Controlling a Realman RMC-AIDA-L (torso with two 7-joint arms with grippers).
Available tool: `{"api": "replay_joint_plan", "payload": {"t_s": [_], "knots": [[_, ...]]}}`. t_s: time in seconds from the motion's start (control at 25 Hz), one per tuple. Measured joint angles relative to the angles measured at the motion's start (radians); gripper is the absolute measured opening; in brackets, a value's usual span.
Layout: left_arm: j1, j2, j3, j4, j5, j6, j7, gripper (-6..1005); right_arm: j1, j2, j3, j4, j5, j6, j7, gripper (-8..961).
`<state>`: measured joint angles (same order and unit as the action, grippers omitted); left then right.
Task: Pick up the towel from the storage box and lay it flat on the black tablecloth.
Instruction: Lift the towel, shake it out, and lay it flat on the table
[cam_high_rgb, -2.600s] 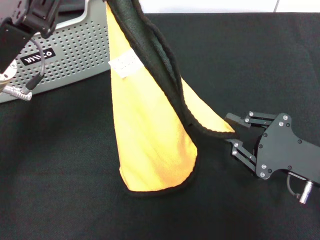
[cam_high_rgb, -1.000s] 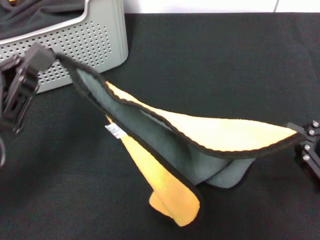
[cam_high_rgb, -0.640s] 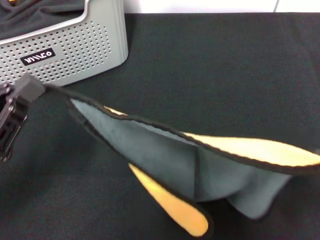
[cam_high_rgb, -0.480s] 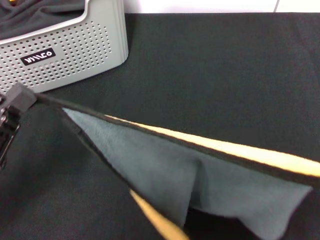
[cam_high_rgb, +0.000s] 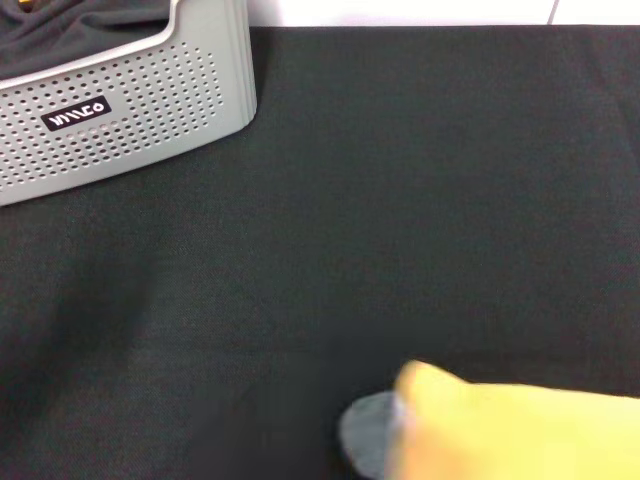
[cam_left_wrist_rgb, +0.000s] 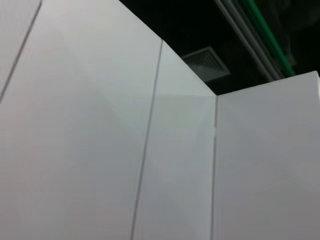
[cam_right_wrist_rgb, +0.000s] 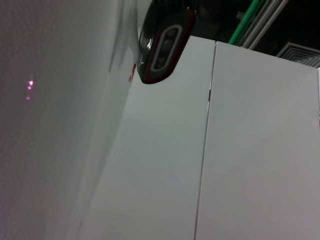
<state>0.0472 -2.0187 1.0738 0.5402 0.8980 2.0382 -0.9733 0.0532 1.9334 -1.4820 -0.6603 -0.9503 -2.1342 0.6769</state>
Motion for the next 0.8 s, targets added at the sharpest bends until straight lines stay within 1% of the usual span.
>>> {"api": "replay_joint_plan", "payload": {"t_s": [0.16, 0.36, 0.44, 0.56, 0.72, 0.8], "knots": [[0.002, 0.001, 0.002, 0.01, -0.012, 0.001, 0.0, -2, -0.002, 0.009, 0.051, 0.009, -0.029, -0.002, 0.022, 4], [-0.032, -0.001, 0.008, -0.008, 0.004, 0.0, 0.0, -1, 0.038, 0.021, 0.07, 0.04, -0.033, 0.016, 0.019, 4], [-0.048, -0.004, 0.009, -0.022, 0.011, 0.0, 0.001, -1, 0.054, 0.027, 0.093, 0.039, -0.036, 0.016, 0.019, 4], [-0.081, -0.01, 0.009, -0.071, 0.026, -0.002, 0.034, 0, 0.077, 0.037, 0.139, 0.031, -0.038, 0.016, 0.024, 4], [-0.15, -0.022, 0.007, -0.171, 0.071, -0.005, 0.129, -1, 0.142, 0.045, 0.192, 0.03, -0.038, 0.027, 0.043, 4], [-0.195, -0.032, 0.007, -0.232, 0.094, -0.005, 0.187, 0, 0.186, 0.046, 0.211, 0.03, -0.038, 0.044, 0.066, 4]]}}
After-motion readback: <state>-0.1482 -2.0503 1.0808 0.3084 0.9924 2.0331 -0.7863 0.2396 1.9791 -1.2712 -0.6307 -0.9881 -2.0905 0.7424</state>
